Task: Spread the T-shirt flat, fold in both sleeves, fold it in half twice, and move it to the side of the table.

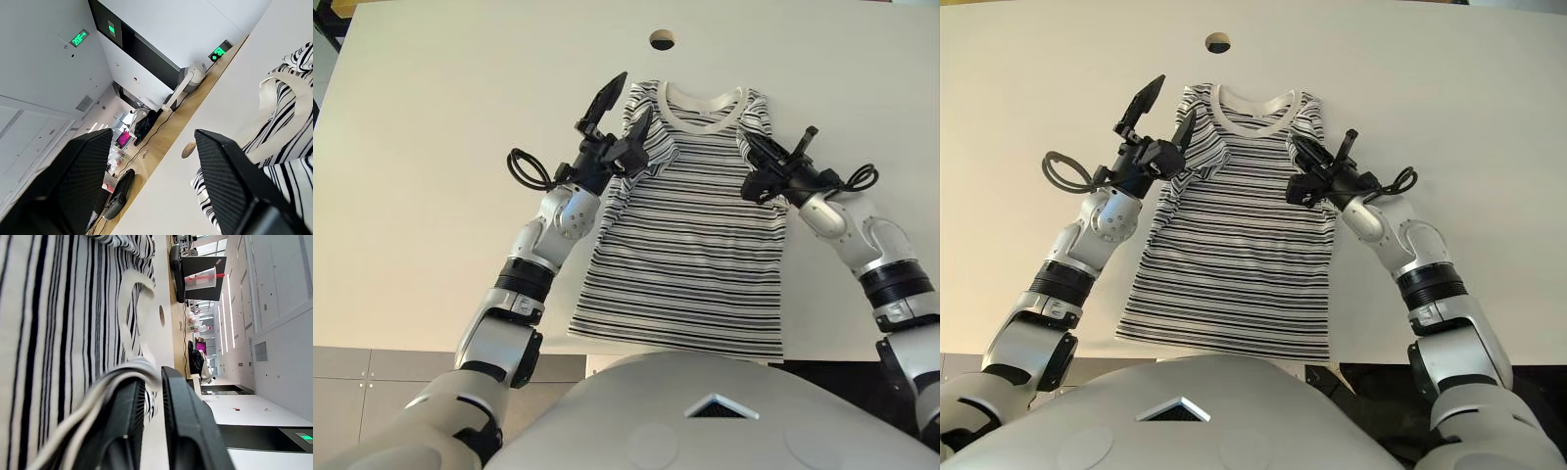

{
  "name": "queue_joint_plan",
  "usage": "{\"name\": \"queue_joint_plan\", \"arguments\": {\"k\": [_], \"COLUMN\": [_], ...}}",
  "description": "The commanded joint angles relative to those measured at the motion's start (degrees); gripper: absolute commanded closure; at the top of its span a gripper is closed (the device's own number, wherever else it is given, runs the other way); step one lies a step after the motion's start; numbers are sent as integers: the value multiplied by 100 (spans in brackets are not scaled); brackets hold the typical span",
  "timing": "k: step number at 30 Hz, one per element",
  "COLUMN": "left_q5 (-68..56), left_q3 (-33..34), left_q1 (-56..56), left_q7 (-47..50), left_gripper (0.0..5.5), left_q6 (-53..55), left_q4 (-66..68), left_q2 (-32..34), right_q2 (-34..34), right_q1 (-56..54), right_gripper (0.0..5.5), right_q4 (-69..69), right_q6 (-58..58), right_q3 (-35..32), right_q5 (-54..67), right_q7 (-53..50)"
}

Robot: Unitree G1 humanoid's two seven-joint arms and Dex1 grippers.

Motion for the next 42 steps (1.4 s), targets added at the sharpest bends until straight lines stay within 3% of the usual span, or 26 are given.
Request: {"name": "queue_joint_plan", "arguments": {"k": [1, 5, 9, 13, 17, 28, 36, 42], "left_q5": [12, -10, 3, -11, -19, -45, 32, 38], "left_q3": [-41, -40, -34, 112, 195, 374, 545, 450], "left_q1": [-222, -413, -600, -639, -682, -708, -663, -568], "left_q7": [66, 111, 170, 189, 165, 56, 116, 13], "left_gripper": [237, 237, 237, 237, 237, 237, 237, 237], "left_q6": [-96, -199, -270, -279, -266, -206, 5, -122], "left_q4": [187, 491, 696, 617, 578, 336, 292, 235], "left_q2": [-17, -54, -84, 151, 316, 687, 1133, 1230], "right_q2": [4, -110, -679, -1905, -2358, -2360, -2563, -2311], "right_q1": [183, 1022, 2337, 4214, 5237, 5481, 6725, 6413], "right_gripper": [417, 342, 273, 273, 273, 273, 273, 273], "right_q4": [-480, -1711, -3132, -3917, -4639, -4348, -4763, -5065], "right_q6": [-92, -211, -349, -860, -893, -395, -509, -782], "right_q3": [-4, -215, -847, -914, -908, -1144, -2155, -2359], "right_q5": [31, 530, 1619, 2000, 1917, 1190, 1348, 1872], "right_q7": [34, 266, 780, 1721, 2308, 2765, 2808, 2720]}}
